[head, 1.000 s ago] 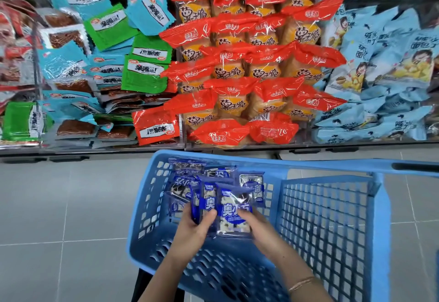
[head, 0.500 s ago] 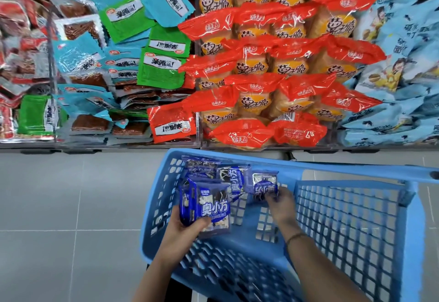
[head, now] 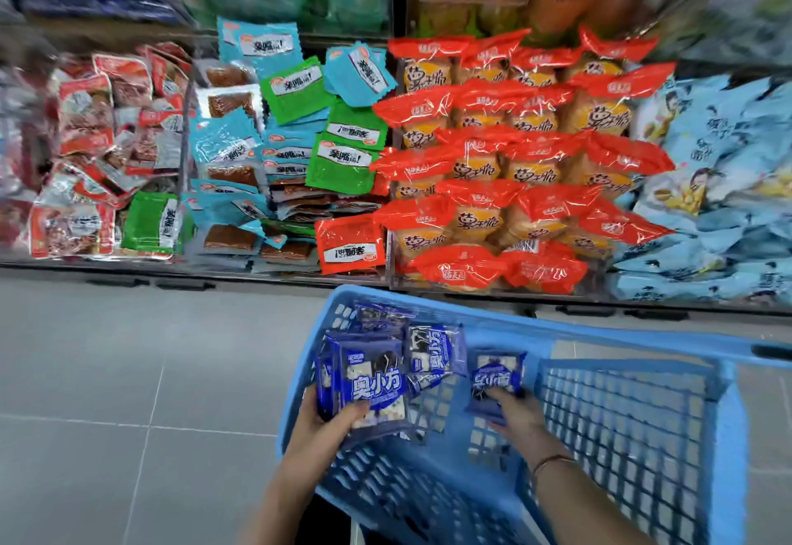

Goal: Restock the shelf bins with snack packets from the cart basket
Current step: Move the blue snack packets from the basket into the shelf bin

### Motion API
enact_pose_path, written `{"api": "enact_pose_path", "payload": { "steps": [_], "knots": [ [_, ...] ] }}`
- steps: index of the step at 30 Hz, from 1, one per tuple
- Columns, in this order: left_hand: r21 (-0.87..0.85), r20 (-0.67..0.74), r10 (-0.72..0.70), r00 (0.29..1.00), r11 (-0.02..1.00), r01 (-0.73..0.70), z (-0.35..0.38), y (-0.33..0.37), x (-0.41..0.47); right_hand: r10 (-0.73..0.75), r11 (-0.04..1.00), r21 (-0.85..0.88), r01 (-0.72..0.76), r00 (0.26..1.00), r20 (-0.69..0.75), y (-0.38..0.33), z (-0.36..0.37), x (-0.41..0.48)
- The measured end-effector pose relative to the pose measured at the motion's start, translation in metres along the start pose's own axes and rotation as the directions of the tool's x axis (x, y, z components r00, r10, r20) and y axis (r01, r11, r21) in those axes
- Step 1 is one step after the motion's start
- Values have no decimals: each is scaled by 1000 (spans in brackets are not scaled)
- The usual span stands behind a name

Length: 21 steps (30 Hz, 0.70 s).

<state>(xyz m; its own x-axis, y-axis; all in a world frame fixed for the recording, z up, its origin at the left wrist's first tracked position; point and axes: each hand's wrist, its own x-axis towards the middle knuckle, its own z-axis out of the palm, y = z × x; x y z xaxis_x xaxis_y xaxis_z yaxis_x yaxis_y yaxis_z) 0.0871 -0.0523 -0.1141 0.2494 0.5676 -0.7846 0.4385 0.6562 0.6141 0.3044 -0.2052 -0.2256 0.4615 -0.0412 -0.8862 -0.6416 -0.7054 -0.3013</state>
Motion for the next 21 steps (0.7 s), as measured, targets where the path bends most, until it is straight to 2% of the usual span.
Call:
{"api": "enact_pose_path", "payload": {
  "steps": [2, 7, 11, 13, 17, 21],
  "knots": [
    [-27, -12, 4, 1000, 1000, -4, -1, 7, -16, 19, 996, 90, -23, 999, 48, 2, -14, -27],
    [-97, -81, 37, 996, 994, -45, -17, 26, -66, -64, 983, 180, 48, 995, 81, 3, -46, -100],
    [-163, -121, 48, 991, 984, -68, -44, 31, -106, -122, 980, 172, 99, 984, 132, 3, -57, -160],
    [-194, -135, 36, 990, 979, -62, -62, 34, -122, -162, 974, 177, 140, 980, 115, 6, -59, -186],
    [-237, -153, 54, 987, 967, -90, -103, 44, -139, -222, 960, 215, 181, 957, 188, 11, -53, -234],
    [-285, -159, 74, 985, 951, -118, -147, 52, -141, -248, 946, 253, 202, 954, 165, 3, -29, -264]
  ]
}}
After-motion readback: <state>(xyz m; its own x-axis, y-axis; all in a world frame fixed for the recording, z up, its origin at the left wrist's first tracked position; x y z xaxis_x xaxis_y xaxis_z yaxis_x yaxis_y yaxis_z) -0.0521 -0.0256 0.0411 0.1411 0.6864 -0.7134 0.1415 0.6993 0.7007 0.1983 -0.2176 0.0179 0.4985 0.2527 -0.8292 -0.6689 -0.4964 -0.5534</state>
